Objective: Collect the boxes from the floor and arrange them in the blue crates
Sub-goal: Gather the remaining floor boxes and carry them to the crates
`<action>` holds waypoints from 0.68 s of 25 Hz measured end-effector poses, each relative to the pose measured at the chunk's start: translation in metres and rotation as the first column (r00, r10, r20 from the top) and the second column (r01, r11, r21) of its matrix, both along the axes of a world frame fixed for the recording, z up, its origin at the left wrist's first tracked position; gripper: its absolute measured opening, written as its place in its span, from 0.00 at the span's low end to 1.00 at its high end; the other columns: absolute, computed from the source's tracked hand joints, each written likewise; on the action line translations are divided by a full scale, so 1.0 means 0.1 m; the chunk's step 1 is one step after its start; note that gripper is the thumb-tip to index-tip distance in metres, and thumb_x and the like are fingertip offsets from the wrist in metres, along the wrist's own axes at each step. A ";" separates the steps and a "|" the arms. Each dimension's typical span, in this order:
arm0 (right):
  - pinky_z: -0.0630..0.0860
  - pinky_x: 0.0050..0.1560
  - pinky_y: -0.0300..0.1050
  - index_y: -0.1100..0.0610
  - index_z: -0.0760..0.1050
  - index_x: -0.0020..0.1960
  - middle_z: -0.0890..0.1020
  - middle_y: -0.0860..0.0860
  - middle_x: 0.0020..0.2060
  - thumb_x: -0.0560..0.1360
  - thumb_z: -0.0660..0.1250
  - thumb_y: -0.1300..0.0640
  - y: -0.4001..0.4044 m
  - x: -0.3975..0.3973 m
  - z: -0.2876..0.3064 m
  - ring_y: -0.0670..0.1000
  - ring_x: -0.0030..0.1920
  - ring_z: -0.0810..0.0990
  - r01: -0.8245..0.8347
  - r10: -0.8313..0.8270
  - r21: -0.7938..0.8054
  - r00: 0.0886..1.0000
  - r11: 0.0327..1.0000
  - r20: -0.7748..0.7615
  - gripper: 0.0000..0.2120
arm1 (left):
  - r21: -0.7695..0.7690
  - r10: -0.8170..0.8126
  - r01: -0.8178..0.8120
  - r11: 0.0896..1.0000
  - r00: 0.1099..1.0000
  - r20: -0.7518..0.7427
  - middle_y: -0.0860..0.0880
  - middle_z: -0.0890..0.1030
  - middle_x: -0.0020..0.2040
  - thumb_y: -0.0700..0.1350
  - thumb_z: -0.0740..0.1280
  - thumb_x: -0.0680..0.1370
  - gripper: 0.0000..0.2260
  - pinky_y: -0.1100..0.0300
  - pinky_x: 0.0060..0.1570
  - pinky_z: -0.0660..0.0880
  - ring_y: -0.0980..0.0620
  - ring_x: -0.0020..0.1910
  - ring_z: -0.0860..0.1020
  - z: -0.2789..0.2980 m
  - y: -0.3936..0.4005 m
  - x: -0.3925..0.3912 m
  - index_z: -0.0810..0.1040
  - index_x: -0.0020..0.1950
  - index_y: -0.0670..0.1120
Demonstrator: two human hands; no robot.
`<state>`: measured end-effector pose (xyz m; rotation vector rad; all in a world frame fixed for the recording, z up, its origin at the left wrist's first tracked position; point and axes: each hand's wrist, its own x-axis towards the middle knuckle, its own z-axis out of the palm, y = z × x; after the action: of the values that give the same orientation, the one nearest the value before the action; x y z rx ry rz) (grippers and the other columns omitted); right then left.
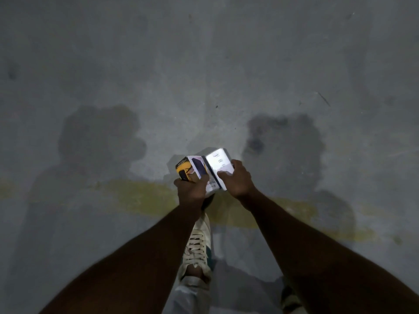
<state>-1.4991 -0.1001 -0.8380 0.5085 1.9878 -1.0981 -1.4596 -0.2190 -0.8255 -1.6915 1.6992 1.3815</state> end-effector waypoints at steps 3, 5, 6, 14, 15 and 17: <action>0.82 0.52 0.55 0.50 0.71 0.66 0.80 0.52 0.59 0.59 0.72 0.31 0.08 0.16 -0.41 0.54 0.55 0.82 0.054 -0.055 -0.028 0.998 0.998 -0.041 0.41 | 0.071 -0.073 0.075 0.995 0.997 -0.023 0.45 0.80 0.56 0.45 0.79 0.67 0.31 0.53 0.47 0.80 0.46 0.52 0.81 -0.02 0.00 -0.06 0.69 0.65 0.41; 0.82 0.49 0.56 0.50 0.71 0.63 0.79 0.51 0.55 0.59 0.75 0.32 0.13 0.19 -0.21 0.52 0.53 0.82 0.120 -0.121 -0.015 0.990 0.993 -0.073 0.39 | 0.115 -0.123 0.128 0.985 0.991 -0.056 0.44 0.84 0.55 0.51 0.80 0.61 0.34 0.54 0.43 0.83 0.48 0.48 0.85 0.08 -0.03 -0.05 0.74 0.63 0.43; 0.82 0.51 0.55 0.53 0.70 0.63 0.77 0.51 0.55 0.61 0.76 0.36 0.15 0.12 0.14 0.52 0.54 0.81 0.152 -0.150 0.011 0.985 0.988 -0.085 0.38 | 0.120 -0.168 0.176 0.977 0.983 -0.074 0.45 0.85 0.54 0.53 0.81 0.61 0.34 0.53 0.44 0.84 0.49 0.47 0.86 0.18 -0.03 -0.07 0.75 0.63 0.45; 0.69 0.49 0.41 0.55 0.65 0.68 0.71 0.52 0.60 0.69 0.76 0.48 0.37 0.09 1.91 0.42 0.50 0.66 0.281 -0.228 0.131 0.920 0.951 -0.320 0.33 | -0.154 -0.509 0.493 0.856 0.855 -0.093 0.50 0.80 0.53 0.52 0.78 0.70 0.27 0.55 0.46 0.76 0.46 0.50 0.81 1.73 0.30 -0.32 0.69 0.61 0.46; 0.70 0.49 0.41 0.54 0.65 0.68 0.70 0.51 0.60 0.69 0.76 0.47 0.39 0.12 2.19 0.43 0.50 0.67 0.304 -0.251 0.124 0.913 0.945 -0.323 0.33 | -0.165 -0.554 0.535 0.828 0.827 -0.097 0.51 0.79 0.51 0.53 0.78 0.70 0.27 0.57 0.43 0.74 0.46 0.48 0.80 1.98 0.32 -0.34 0.68 0.61 0.47; 0.75 0.48 0.43 0.53 0.66 0.67 0.69 0.50 0.57 0.69 0.76 0.44 0.39 0.22 2.64 0.45 0.50 0.72 0.344 -0.286 0.107 0.887 0.933 -0.363 0.33 | -0.165 -0.610 0.591 0.790 0.785 -0.107 0.53 0.79 0.49 0.54 0.77 0.70 0.26 0.59 0.40 0.73 0.50 0.44 0.79 2.41 0.41 -0.33 0.68 0.60 0.48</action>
<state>-1.4774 -0.0614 -0.5738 0.8002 2.3758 -1.2927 -1.4927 -0.1779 -0.5840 -0.9466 2.1928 1.1252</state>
